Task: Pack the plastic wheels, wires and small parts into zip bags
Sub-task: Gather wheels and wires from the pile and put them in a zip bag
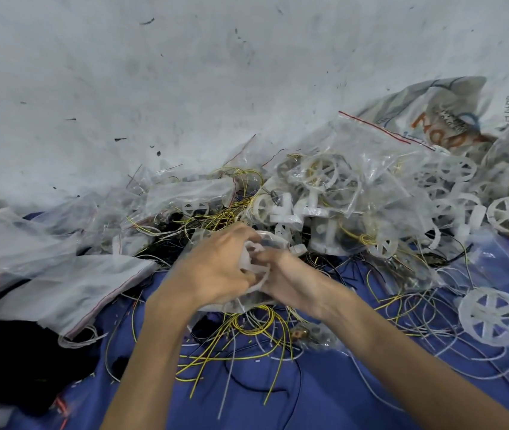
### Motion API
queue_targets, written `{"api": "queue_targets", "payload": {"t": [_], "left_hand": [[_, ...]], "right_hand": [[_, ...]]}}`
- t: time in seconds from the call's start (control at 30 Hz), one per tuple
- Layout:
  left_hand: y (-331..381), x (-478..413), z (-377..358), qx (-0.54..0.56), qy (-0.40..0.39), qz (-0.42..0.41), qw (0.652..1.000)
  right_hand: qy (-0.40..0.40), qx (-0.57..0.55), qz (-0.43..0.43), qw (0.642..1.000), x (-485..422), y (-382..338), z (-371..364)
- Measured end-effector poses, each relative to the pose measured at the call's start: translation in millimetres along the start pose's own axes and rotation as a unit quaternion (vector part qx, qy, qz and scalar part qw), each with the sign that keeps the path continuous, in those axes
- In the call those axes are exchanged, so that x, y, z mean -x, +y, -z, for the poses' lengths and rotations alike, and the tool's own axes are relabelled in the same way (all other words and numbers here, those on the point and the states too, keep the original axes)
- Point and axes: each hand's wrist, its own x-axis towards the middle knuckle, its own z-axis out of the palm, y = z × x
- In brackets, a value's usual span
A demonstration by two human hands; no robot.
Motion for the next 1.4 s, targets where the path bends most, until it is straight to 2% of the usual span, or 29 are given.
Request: {"api": "queue_targets", "payload": {"t": [0.03, 0.07, 0.1, 0.13, 0.17, 0.2, 0.23, 0.27, 0.33, 0.4, 0.47, 0.5, 0.53, 0.57, 0.63, 0.67, 0.73, 0.83, 0.9, 1.03, 1.13, 1.17, 1.2, 1.23, 1.27, 1.3, 1.33, 1.37, 1.4], "left_hand": [[-1, 1, 1, -0.003, 0.003, 0.004, 1.0], [-1, 1, 1, -0.004, 0.005, 0.005, 1.0], [1, 1, 0, -0.005, 0.005, 0.003, 1.0], [2, 1, -1, -0.007, 0.001, 0.0, 1.0], [5, 1, -2, -0.008, -0.006, -0.002, 1.0], [7, 1, -4, -0.011, -0.013, -0.004, 1.0], [9, 0, -6, -0.012, -0.019, -0.007, 1.0], [10, 0, -8, -0.014, -0.021, -0.008, 1.0], [9, -1, -10, -0.023, -0.019, -0.007, 1.0], [6, -1, -9, -0.034, -0.022, 0.004, 0.999], [3, -1, -7, -0.038, -0.03, 0.011, 0.999], [2, 0, -6, -0.037, -0.032, 0.013, 0.999], [1, 1, -4, -0.037, -0.032, 0.014, 0.999], [2, 0, -4, -0.036, -0.031, 0.011, 0.999], [4, -1, -4, -0.036, -0.029, 0.006, 0.999], [5, -1, -5, -0.037, -0.03, 0.004, 0.999], [8, -1, -8, -0.038, -0.035, 0.0, 0.999], [9, -2, -10, -0.039, -0.042, -0.002, 0.998], [9, -2, -10, -0.039, -0.044, -0.002, 0.998], [11, -4, -8, -0.035, -0.048, -0.002, 0.998], [10, -2, -6, -0.033, -0.055, 0.004, 0.998], [9, -2, -6, -0.033, -0.056, 0.006, 0.998], [9, -1, -5, -0.031, -0.057, 0.009, 0.998], [7, -1, -4, -0.029, -0.056, 0.012, 0.998], [8, 0, -3, -0.027, -0.054, 0.011, 0.998], [7, 0, -2, -0.027, -0.052, 0.009, 0.998], [7, 0, -1, -0.026, -0.051, 0.007, 0.998], [8, 1, 1, -0.023, -0.05, 0.006, 0.998], [7, 1, 2, -0.022, -0.046, 0.006, 0.999]], "right_hand": [[-0.015, 0.015, -0.008, 1.0, 0, 3, 2], [-0.01, 0.112, -0.013, 0.994, 1, 5, 4], [0.002, 0.278, -0.008, 0.96, 3, 5, 4], [0.015, 0.456, -0.001, 0.89, 4, 8, 5], [0.042, 0.584, 0.018, 0.81, 2, 12, 6], [0.082, 0.648, 0.034, 0.757, 2, 14, 4], [0.12, 0.653, 0.072, 0.745, 3, 16, 2], [0.136, 0.635, 0.126, 0.75, 5, 17, 0], [0.139, 0.619, 0.206, 0.745, 12, 17, 0], [0.19, 0.656, 0.235, 0.691, 28, 15, 6], [0.289, 0.681, 0.238, 0.629, 50, 13, 23], [0.339, 0.697, 0.226, 0.591, 61, 13, 35], [0.38, 0.721, 0.168, 0.554, 72, 12, 50], [0.411, 0.74, 0.068, 0.528, 83, 10, 65], [0.451, 0.725, -0.12, 0.507, 106, 10, 96], [0.458, 0.707, -0.177, 0.509, 116, 12, 110], [0.481, 0.672, -0.218, 0.519, 131, 17, 130], [0.525, 0.646, -0.194, 0.52, 142, 15, 141], [0.543, 0.621, -0.173, 0.538, 144, 13, 141], [0.558, 0.606, -0.08, 0.561, 141, 13, 138], [0.57, 0.585, 0.077, 0.572, 131, 7, 124], [0.576, 0.552, 0.113, 0.593, 127, 3, 117], [0.572, 0.496, 0.135, 0.639, 123, -3, 107], [0.539, 0.402, 0.148, 0.725, 116, -11, 93], [0.47, 0.272, 0.156, 0.825, 108, -17, 77], [0.375, 0.138, 0.154, 0.904, 96, -18, 62], [0.291, 0.035, 0.139, 0.946, 83, -16, 49], [0.223, -0.007, 0.132, 0.966, 69, -11, 34], [0.183, 0.006, 0.122, 0.975, 55, -7, 19]]}}
